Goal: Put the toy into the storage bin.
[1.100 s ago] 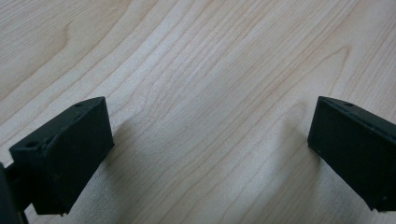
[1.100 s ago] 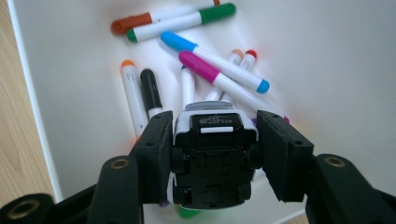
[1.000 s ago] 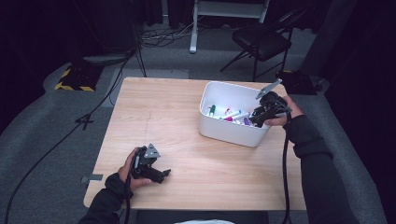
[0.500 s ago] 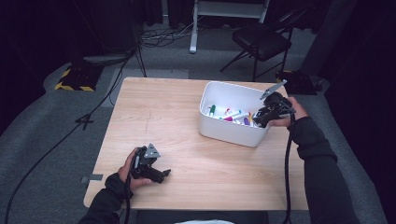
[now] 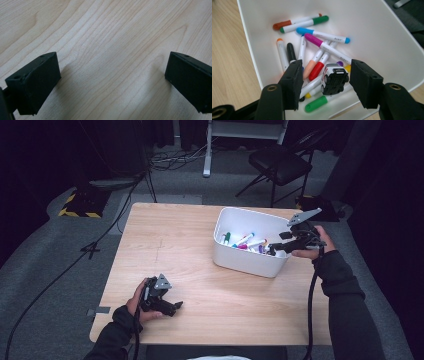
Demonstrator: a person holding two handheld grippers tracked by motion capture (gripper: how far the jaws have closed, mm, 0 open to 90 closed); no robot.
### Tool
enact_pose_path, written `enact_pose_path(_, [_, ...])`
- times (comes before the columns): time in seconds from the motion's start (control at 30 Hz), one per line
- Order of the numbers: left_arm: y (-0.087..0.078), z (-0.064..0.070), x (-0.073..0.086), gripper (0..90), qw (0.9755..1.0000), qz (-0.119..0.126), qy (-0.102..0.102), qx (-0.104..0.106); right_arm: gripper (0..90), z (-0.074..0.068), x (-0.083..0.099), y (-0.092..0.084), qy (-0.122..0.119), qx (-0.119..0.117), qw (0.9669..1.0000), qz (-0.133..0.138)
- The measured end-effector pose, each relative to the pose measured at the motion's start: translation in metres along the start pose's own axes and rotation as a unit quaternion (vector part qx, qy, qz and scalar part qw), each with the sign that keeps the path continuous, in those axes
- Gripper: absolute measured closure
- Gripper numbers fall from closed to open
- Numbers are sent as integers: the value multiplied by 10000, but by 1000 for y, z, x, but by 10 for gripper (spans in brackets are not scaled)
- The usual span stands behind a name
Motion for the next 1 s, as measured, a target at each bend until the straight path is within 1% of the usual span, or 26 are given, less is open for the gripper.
enact_pose_path(0.03, [0, 0, 0, 2, 10000, 1, -1, 0, 449, -1, 0, -1, 51, -20, 10000, 78])
enact_pose_path(0.07, [0, 0, 0, 2, 10000, 0, -1, 1, 447, 0, 0, -2, -44, 41, 9998, 194])
enact_pose_path(0.13, [0, 0, 0, 2, 10000, 1, -2, 0, 420, -3, 0, -4, 30, 97, 9992, 393])
enact_pose_path(0.17, [0, 0, 0, 2, 10000, 2, -1, 0, 408, -3, 1, -5, 6, 160, 9989, 433])
enact_pose_path(0.2, [0, 0, 0, 2, 10000, 0, 0, -1, 386, -4, 2, -5, 85, 153, 9987, 472])
enact_pose_path(0.23, [0, 0, 0, 2, 10000, 1, -2, -1, 371, -4, 2, -6, 99, 177, 9984, 530])
enact_pose_path(0.3, [0, 0, 0, 2, 10000, 0, 0, -1, 342, -5, 4, -9, 208, 220, 9976, 627])
enact_pose_path(0.33, [0, 0, 0, 2, 10000, 1, -2, 0, 316, -5, 4, -10, 268, 259, 9968, 702])
enact_pose_path(0.43, [0, 0, 0, 2, 10000, 1, -2, 1, 257, -7, 6, -14, 309, 391, 9949, 875])
enact_pose_path(0.5, [0, 0, 0, 2, 10000, 1, -1, 0, 248, -7, 7, -17, 387, 503, 9933, 970])
enact_pose_path(0.6, [0, 0, 0, 2, 10000, 2, -3, 0, 221, -8, 9, -20, 569, 427, 9904, 1187])
enact_pose_path(0.67, [0, 0, 0, 2, 10000, 0, -1, 0, 219, -11, 11, -23, 595, 431, 9895, 1247])
enact_pose_path(0.77, [0, 0, 0, 2, 10000, 1, -2, 1, 221, -14, 14, -25, 563, 532, 9891, 1253])
enact_pose_path(0.83, [0, 0, 0, 2, 10000, 1, -2, 1, 226, -16, 17, -28, 518, 542, 9887, 1299])
enact_pose_path(0.93, [0, 0, 0, 2, 10000, 1, 0, 0, 229, -19, 22, -32, 524, 548, 9877, 1368])
enact_pose_path(1.0, [0, 0, 0, 2, 10000, 1, -1, 1, 232, -21, 25, -35, 537, 587, 9862, 1451])
Point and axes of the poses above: each handheld gripper's, and its own axes: y roughly forward along the jaws, x roughly out of its underside, z roughly to its right, the point moved 4 cm from there along y, roughly forward along the jaws, and after that the axes turned 8 degrees about -z, right-handed, at the moved point
